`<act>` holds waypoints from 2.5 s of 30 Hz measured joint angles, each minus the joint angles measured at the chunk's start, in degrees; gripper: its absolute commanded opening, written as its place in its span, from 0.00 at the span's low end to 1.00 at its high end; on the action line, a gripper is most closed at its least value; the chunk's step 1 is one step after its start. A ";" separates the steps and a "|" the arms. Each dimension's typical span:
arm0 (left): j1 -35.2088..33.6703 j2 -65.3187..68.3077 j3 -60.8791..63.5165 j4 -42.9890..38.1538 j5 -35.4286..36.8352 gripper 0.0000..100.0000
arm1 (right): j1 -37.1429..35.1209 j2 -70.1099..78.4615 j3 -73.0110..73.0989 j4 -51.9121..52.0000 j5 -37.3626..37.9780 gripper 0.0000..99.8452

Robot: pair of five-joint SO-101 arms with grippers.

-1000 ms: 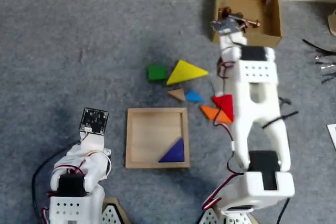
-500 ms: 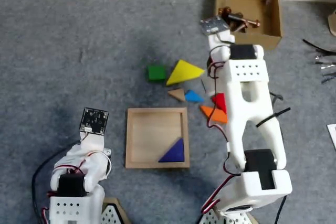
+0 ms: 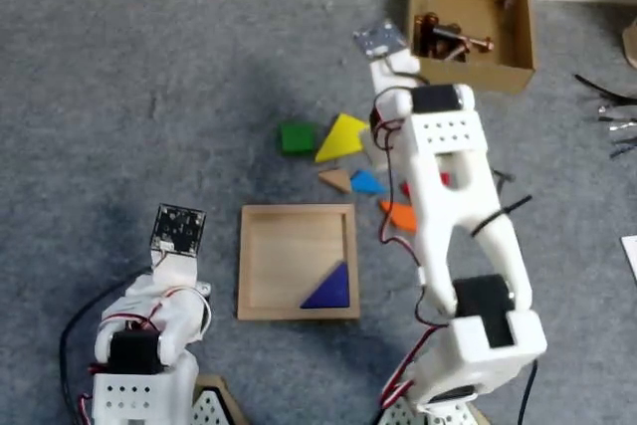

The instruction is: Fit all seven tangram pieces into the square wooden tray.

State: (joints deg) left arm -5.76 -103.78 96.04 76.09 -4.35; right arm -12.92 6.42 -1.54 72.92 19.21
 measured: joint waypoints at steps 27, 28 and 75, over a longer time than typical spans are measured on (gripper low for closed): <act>0.00 0.00 0.00 0.00 0.00 0.01 | 0.09 14.07 -12.57 -6.15 -1.85 0.01; 0.00 0.00 0.00 0.00 0.00 0.01 | 0.00 14.07 -12.57 -7.21 -1.85 0.01; 0.00 0.00 0.00 0.00 0.00 0.01 | 11.78 19.16 -0.97 3.43 0.09 0.21</act>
State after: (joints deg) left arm -5.76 -103.78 96.04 76.09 -4.35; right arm -1.14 25.58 -2.51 76.35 19.30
